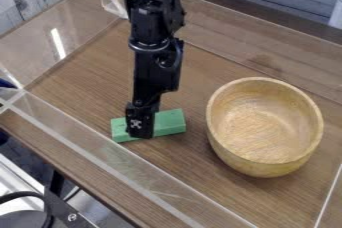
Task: Put the green block in the brown bowl
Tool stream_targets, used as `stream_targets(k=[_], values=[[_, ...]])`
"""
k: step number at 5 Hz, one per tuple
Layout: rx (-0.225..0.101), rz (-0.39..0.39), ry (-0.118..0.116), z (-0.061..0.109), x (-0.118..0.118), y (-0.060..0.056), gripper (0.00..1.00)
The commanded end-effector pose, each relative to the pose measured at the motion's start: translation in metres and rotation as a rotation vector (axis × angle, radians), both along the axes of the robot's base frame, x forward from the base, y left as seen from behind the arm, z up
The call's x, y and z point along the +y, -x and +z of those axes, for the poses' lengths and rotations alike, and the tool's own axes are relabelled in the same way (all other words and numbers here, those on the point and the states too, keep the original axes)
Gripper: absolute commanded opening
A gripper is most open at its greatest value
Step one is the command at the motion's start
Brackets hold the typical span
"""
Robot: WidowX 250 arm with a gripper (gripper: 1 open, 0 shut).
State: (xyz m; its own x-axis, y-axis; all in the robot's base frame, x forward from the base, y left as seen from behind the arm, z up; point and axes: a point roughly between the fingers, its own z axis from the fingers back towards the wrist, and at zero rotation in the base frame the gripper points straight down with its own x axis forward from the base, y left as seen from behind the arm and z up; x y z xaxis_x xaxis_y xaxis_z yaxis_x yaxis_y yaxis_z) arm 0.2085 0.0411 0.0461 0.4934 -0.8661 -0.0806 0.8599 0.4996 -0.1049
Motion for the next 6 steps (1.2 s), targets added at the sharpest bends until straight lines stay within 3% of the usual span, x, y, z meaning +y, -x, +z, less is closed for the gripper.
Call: stream_targets(k=[1,6], values=[[-0.048,-0.004,-0.005,0.0052,0.0001,-0.0081,1.0],[-0.076,-0.007,0.015,-0.0026,-0.0031,-0.0099,1.0]])
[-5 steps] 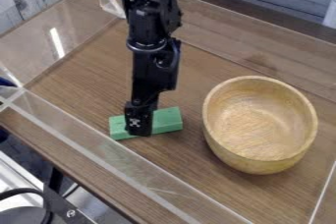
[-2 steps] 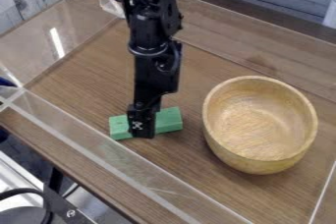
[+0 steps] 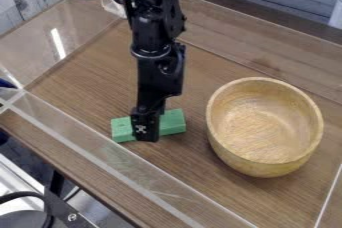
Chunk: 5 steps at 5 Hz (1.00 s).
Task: Put the green block in the brown bowl
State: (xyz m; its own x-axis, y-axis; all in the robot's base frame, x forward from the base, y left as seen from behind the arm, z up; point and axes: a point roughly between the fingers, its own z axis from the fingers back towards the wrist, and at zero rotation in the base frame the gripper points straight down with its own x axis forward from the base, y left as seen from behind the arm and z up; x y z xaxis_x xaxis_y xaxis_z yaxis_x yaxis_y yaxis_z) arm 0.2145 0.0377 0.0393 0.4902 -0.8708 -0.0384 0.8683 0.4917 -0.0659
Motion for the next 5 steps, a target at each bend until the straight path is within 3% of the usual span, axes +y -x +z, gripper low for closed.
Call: stream_targets(k=[1,2,5], values=[[-0.027,0.001,0.001,0.0035,0.0001,-0.0039,1.0],[-0.024,0.004,0.004,-0.0003,0.0004,-0.0042,0.0],[-0.035,0.031,0.004,0.0071,-0.0007,-0.0072,0.0]])
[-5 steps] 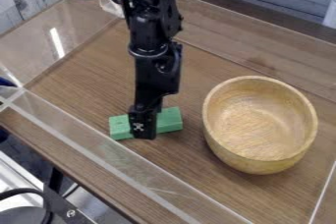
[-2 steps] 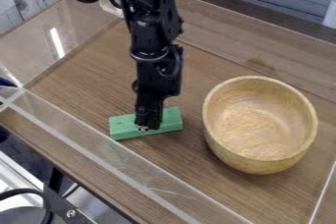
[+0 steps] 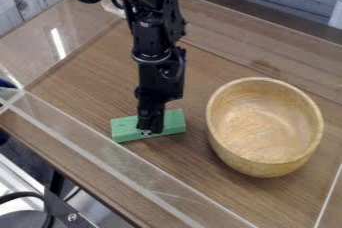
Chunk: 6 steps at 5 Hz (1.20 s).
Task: Put the green block in the brown bowl
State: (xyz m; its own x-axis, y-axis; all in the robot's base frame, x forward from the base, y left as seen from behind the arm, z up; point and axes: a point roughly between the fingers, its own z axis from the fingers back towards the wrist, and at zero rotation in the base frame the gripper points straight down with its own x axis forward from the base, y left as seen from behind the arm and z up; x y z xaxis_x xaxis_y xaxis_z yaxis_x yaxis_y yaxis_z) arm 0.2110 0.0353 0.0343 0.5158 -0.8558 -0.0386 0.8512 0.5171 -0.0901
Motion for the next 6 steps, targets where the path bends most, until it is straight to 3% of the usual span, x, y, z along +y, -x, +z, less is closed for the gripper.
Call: stream_targets(k=[1,6], values=[[-0.063,0.014,-0.011,0.0178,0.0011,-0.0123,0.0],[-0.084,0.047,-0.011,0.0245,-0.0004,-0.0157,0.0]])
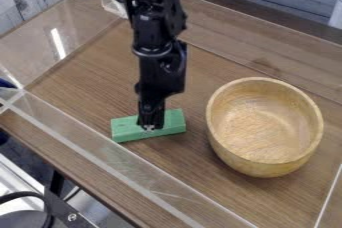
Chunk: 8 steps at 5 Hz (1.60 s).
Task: Put the green block in the brown bowl
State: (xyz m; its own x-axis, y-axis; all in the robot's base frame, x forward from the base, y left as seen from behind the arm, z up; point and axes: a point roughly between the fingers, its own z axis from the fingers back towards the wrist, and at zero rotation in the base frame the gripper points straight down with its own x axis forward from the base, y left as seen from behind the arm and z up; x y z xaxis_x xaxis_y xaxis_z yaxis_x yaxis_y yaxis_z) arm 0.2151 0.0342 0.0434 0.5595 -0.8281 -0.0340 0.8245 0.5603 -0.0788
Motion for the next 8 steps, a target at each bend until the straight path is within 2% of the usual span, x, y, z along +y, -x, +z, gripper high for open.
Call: stream_targets(k=[1,8], values=[[-0.075,0.002,-0.011,0.0166,0.0005,-0.0124,0.0],[-0.089,0.036,-0.002,0.017,-0.0018,-0.0162,0.0]])
